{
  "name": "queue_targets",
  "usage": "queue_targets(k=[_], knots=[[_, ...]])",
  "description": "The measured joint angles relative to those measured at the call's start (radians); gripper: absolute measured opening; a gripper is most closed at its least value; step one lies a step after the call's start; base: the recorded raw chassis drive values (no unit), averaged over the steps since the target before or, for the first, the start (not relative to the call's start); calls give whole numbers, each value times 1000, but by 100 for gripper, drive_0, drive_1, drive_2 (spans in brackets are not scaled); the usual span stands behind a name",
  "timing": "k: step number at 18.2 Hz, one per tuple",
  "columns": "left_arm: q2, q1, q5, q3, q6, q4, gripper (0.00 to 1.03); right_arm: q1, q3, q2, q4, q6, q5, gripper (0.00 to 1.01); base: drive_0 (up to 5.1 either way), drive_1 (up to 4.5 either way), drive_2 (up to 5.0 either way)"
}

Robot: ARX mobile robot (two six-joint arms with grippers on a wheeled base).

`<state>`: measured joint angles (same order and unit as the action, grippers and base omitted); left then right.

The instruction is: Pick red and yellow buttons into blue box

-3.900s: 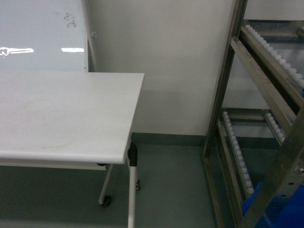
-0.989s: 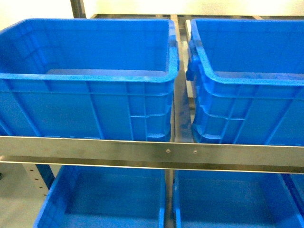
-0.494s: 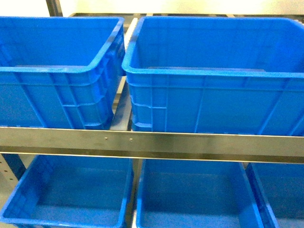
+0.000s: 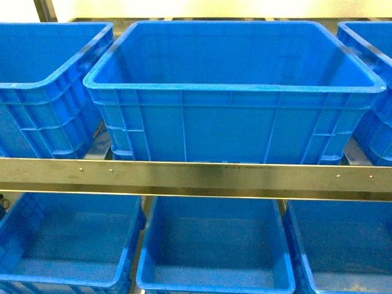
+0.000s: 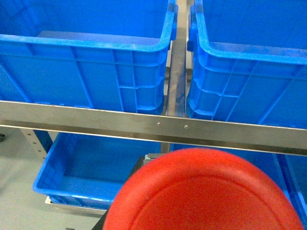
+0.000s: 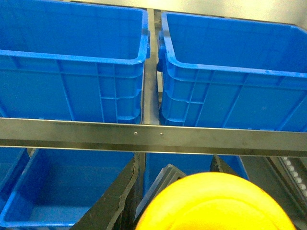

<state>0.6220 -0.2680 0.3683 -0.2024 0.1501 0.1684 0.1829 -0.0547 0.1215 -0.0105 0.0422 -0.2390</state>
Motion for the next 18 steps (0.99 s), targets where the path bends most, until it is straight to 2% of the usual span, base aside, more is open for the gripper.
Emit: queue_targets(k=[1,6,18], knots=[[0,0,4,0,0,-5,25,0,0,0,3,0,1,39,0,0,0],[-1,2,6,0,0,-4,25,0,0,1,-4,0,1,39,-4,424,-433],[1,2,6,0,0,-4,25,0,0,1,1,0,3,39,0,0,0]])
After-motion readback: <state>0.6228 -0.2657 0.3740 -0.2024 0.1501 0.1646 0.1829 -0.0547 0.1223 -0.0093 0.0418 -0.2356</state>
